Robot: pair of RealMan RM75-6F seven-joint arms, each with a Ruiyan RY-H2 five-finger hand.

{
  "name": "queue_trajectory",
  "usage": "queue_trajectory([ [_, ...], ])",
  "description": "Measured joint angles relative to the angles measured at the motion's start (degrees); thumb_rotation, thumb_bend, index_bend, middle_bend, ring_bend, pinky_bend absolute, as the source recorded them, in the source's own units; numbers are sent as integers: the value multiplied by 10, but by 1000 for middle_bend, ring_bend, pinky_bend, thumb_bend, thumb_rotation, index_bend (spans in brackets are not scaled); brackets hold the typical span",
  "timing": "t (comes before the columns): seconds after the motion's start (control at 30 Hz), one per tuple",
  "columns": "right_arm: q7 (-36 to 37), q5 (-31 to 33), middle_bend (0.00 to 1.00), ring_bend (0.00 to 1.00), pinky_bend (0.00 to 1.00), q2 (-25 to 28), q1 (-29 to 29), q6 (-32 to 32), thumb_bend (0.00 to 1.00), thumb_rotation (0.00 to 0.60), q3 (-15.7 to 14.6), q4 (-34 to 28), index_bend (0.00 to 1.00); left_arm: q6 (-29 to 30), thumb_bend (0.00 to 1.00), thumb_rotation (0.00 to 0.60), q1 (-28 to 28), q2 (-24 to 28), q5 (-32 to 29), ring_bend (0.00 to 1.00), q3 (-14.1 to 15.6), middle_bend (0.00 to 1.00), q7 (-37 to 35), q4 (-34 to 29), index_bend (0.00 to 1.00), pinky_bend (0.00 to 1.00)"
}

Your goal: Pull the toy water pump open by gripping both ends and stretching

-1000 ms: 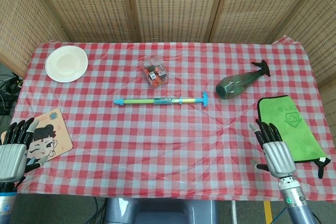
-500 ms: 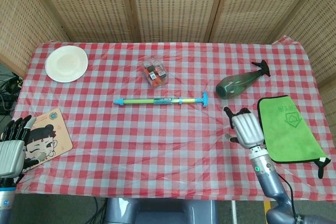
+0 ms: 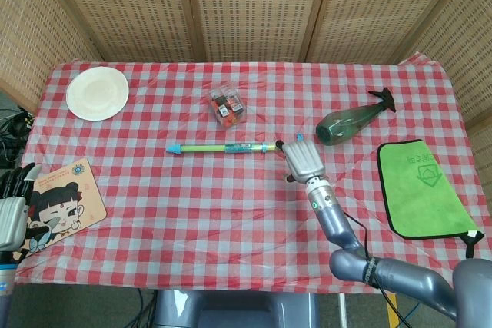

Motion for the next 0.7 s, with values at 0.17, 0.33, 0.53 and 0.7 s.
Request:
queue_trajectory([
  [0.17, -14, 43, 1000, 1000, 778, -35, 47, -27, 415, 600, 9, 69, 400, -4, 122, 600, -2, 0, -3, 0, -1, 0, -3, 2, 0, 0],
  [0.33, -15, 66, 1000, 1000, 778, -51, 69, -42, 422, 600, 11, 116, 415, -10, 122, 600, -5, -1, -8, 0, -1, 0, -4, 5, 0, 0],
  [0.53, -7, 90, 1000, 1000, 778, -65, 91, -56, 423, 600, 11, 167, 434, -13, 122, 600, -7, -1, -10, 0, -1, 0, -3, 7, 0, 0],
  [0.7, 5, 101, 1000, 1000, 778, -78, 103, -65, 446, 600, 7, 206, 458, -14, 122, 600, -7, -2, -17, 0, -3, 0, -3, 9, 0, 0],
])
